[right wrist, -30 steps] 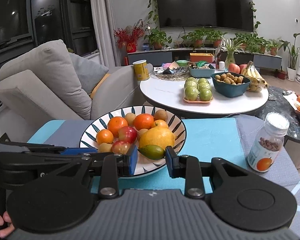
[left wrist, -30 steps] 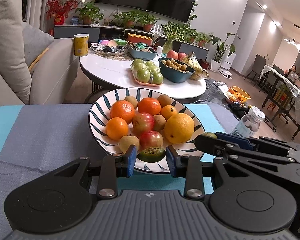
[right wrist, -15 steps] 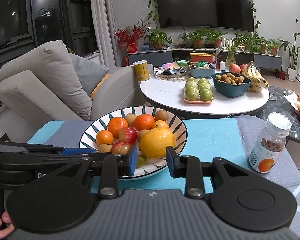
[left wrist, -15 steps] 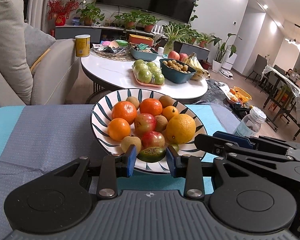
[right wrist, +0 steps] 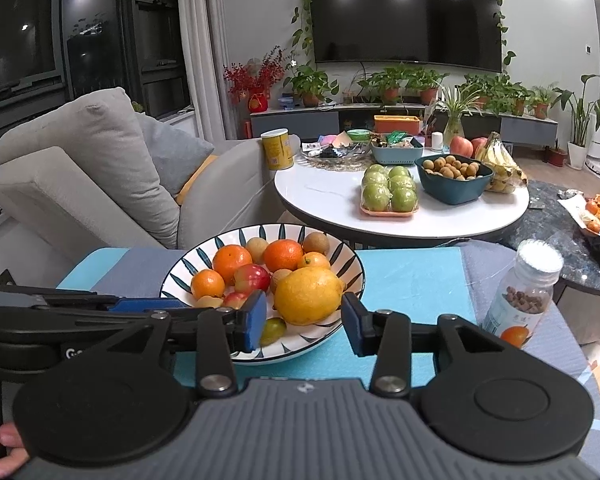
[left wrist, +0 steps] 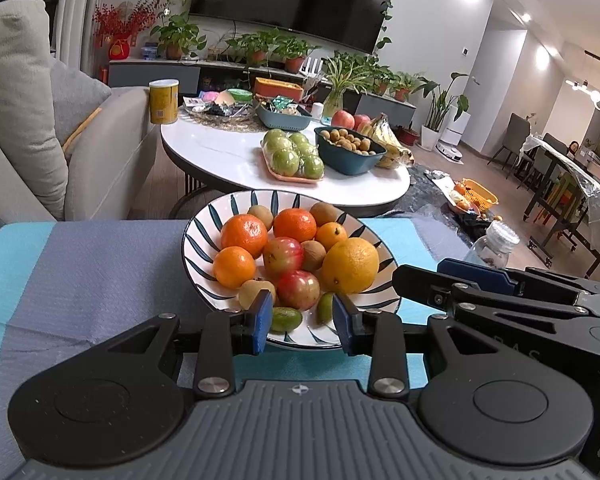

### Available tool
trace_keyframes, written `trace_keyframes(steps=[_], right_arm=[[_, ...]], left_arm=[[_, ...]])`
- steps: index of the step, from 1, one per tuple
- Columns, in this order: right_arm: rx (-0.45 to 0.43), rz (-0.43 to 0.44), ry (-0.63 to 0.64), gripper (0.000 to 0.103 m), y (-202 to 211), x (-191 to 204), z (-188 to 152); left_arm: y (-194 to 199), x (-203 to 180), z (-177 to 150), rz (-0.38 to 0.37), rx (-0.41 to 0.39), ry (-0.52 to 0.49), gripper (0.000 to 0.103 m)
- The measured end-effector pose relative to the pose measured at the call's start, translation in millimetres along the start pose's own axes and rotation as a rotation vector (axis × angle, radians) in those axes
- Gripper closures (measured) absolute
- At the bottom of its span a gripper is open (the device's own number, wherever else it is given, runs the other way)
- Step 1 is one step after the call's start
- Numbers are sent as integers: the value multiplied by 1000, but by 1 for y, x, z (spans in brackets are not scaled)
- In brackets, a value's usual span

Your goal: Organize fruits

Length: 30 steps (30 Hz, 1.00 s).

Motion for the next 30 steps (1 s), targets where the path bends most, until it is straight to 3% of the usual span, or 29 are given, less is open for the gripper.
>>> trace_keyframes(steps=[13, 22, 28, 30], right_arm=[[-32, -21, 42, 33, 35, 8, 10], [-49, -27, 61, 24, 62, 15, 7], [-61, -40, 66, 24, 83, 17, 0], [-61, -42, 59, 24, 88, 16, -3]], left_arm=[[47, -7, -9, 25, -46, -26, 65], [86, -7, -24, 65, -86, -23, 54], [112, -10, -30, 108, -133, -20, 33], [120, -8, -33, 131, -150, -18, 22]])
Point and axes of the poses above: each gripper's, at about its wrist camera, not at the fingertips, and y roughly against the way its jaws point, x to its left, z to its top, the point moved 7 cm from there along -y, roughly the way its jaws point, and after that the axes turned 11 degrees about y, right-handed, at the moved point
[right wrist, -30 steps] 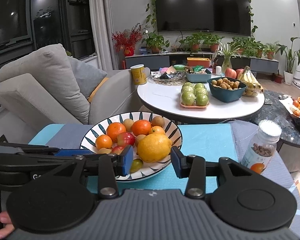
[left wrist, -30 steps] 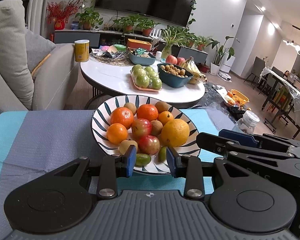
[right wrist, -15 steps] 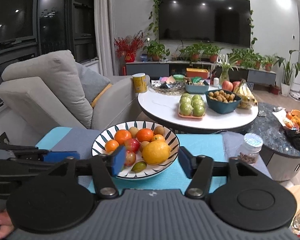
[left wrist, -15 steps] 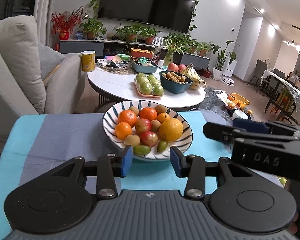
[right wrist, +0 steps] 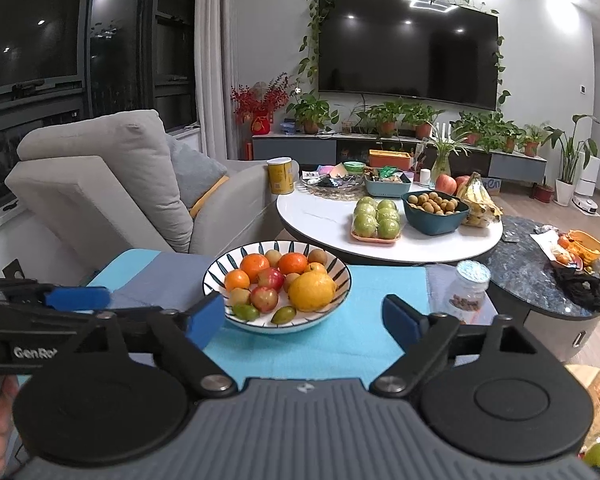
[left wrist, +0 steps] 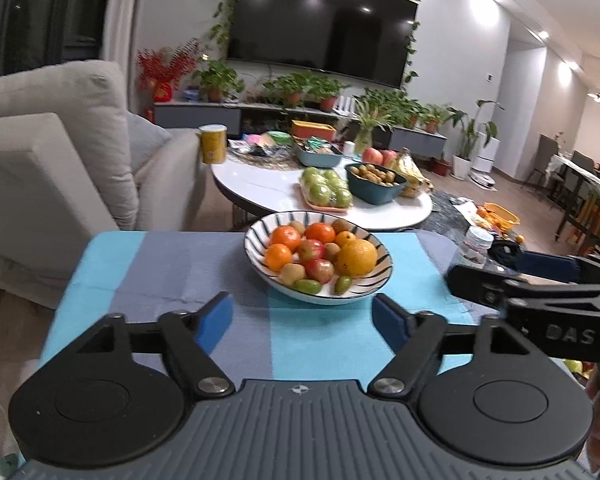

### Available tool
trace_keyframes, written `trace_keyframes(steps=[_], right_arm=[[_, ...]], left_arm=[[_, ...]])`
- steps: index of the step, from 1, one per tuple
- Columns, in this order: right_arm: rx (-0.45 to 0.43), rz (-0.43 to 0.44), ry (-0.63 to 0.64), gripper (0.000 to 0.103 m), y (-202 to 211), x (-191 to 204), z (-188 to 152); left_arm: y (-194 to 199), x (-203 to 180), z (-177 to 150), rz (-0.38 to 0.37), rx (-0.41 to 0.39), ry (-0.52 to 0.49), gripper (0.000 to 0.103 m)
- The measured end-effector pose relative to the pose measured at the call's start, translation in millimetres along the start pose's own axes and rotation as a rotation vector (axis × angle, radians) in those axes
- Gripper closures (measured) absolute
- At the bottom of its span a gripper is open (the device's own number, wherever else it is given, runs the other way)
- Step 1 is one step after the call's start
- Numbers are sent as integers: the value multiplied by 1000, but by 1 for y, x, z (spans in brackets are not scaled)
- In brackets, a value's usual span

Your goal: Organize fruits

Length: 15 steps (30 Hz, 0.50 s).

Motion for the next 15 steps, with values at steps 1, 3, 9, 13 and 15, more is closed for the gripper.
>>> trace_keyframes(steps=[1, 3, 9, 13, 15], right_arm=[[0, -1, -2, 24, 3, 0, -2], [-2, -2, -2, 24, 10, 0, -5], [32, -25, 21, 24, 24, 1, -18], [50, -40, -2, 24, 32, -4, -27], [50, -40, -14, 24, 37, -6, -28]], left_arm=[[3, 1, -1, 9, -3, 1, 19], [11, 3, -5, 25, -7, 5, 17], [27, 4, -18, 85, 13, -34, 17], [39, 4, -23, 111, 1, -63, 17], [45, 4, -25, 116, -7, -66, 17]])
Point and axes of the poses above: each gripper's, at about its wrist camera, not at the fingertips, and y roughly against the way its jaws point, x to its left, z to its top, the point moved 7 cm from there along -y, roughly the way its jaws point, and after that the axes turned 11 degrees about y, right-handed, at the moved point
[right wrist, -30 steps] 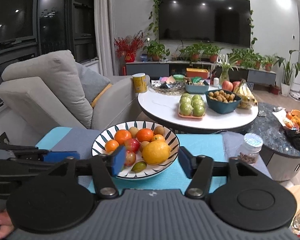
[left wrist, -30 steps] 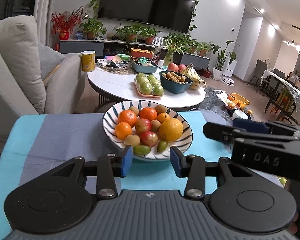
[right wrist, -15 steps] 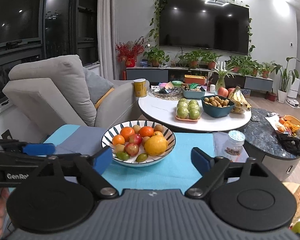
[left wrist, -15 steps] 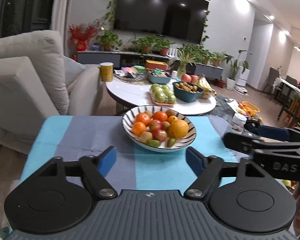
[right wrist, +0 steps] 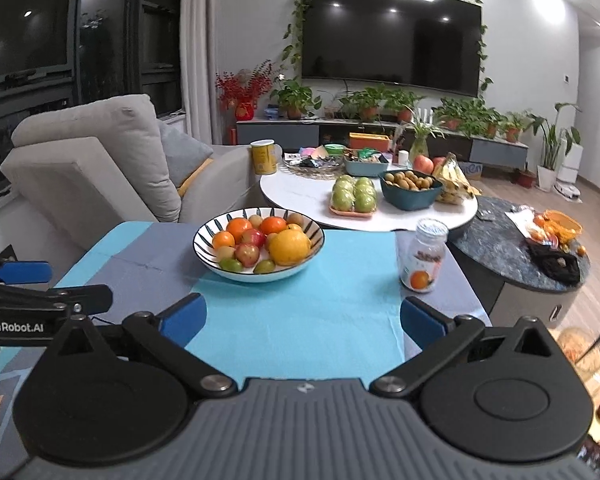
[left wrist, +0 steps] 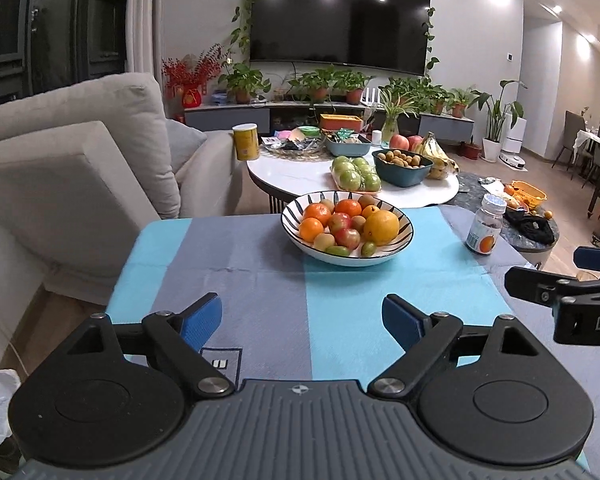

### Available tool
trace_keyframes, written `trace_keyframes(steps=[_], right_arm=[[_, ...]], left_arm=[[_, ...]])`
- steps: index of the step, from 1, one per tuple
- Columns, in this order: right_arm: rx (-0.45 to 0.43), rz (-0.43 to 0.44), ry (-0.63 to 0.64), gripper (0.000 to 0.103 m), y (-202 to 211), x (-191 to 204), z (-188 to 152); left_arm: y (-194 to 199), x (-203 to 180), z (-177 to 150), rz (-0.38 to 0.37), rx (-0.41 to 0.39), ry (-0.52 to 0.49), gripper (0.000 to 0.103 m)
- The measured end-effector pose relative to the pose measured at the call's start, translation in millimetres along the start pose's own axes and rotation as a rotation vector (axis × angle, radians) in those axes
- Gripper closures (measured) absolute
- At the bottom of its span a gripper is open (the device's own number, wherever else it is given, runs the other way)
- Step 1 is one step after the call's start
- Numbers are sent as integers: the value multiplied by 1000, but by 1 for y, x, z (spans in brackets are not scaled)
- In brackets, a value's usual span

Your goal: Organize fruits

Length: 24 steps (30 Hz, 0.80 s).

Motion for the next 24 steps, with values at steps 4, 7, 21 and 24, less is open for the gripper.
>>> trace_keyframes(steps=[4, 7, 21, 24], right_arm=[[-17, -7, 13, 24, 10, 3, 0], [-22, -2, 28, 24, 16, 7, -3], [-17, 21, 25, 24, 31, 11, -18], [-24, 17, 21, 24, 34, 9, -19]], left_arm=[[10, -2, -4, 3, -2, 1, 16], [15, -3, -10, 9, -4, 1, 16], [37, 5, -27, 89, -18, 28, 16], [42, 6, -31, 106, -24, 36, 16]])
Point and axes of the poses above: each gripper's, at about its wrist camera, not at the fingertips, and y roughly against the way its jaws point, x to its left, z to its top, the point moved 7 cm from there along -y, roughly the way its jaws point, and after that the axes turned 11 degrees about y, right-handed, at the moved point
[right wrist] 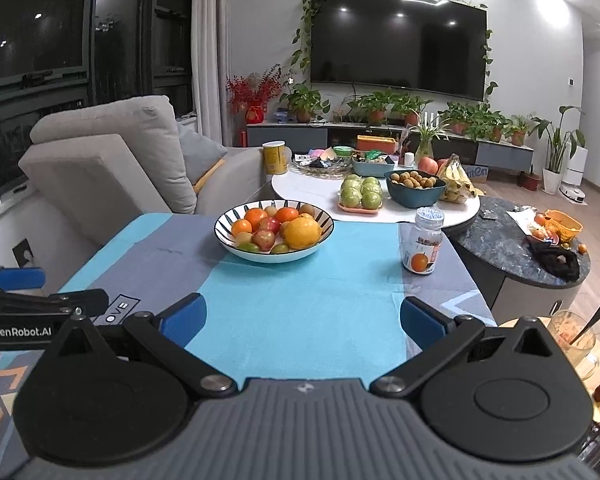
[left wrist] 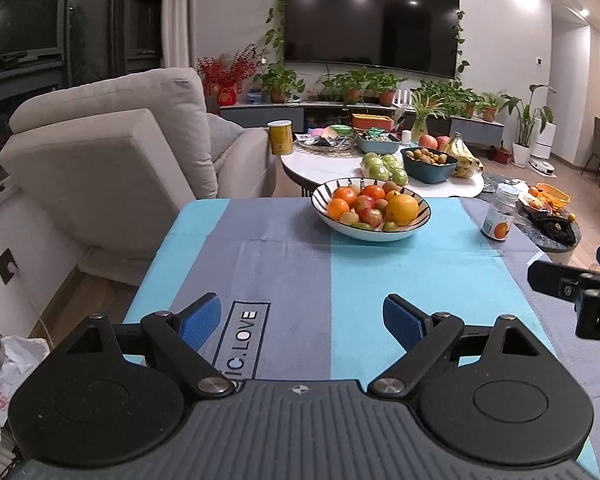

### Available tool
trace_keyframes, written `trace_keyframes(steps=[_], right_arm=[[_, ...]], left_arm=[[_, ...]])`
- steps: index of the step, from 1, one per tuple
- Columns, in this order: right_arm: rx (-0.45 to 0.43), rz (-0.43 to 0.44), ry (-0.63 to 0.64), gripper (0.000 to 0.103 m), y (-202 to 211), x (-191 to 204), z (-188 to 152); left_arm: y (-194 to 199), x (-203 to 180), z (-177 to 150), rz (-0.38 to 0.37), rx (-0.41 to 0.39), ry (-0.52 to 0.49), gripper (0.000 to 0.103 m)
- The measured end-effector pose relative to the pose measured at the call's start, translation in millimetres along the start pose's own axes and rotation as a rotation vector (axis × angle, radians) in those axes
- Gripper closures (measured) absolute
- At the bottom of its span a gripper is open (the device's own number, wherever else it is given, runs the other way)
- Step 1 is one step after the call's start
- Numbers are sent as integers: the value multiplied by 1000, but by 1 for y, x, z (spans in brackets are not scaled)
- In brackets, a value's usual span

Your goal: Organize fruits

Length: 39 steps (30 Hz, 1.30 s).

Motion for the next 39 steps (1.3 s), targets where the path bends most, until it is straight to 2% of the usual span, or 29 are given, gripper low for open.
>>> trace_keyframes(steps=[10, 14, 25, 39], right_arm=[[-7, 2, 11, 24, 5, 3, -7], [-13, 3, -5, 24, 8, 1, -9], [-29, -15, -17, 24, 12, -3, -9], [-23, -21, -8, 24, 13, -7, -12]], left_arm=[[8, -2, -10, 27, -3, -15, 15], [10, -3, -12, 40, 0, -20, 12], [14, 0, -9, 35, -8, 11, 12], [12, 0, -8, 45, -6, 4, 12]])
Point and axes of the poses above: each gripper's, at about its wrist camera, not at the fingertips, and y roughly against the way its jaws point, x to its left, z to its top, the point moved 7 cm from there along -y, roughly the way its jaws point, and after that the axes turned 11 degrees about y, right-handed, at the moved point
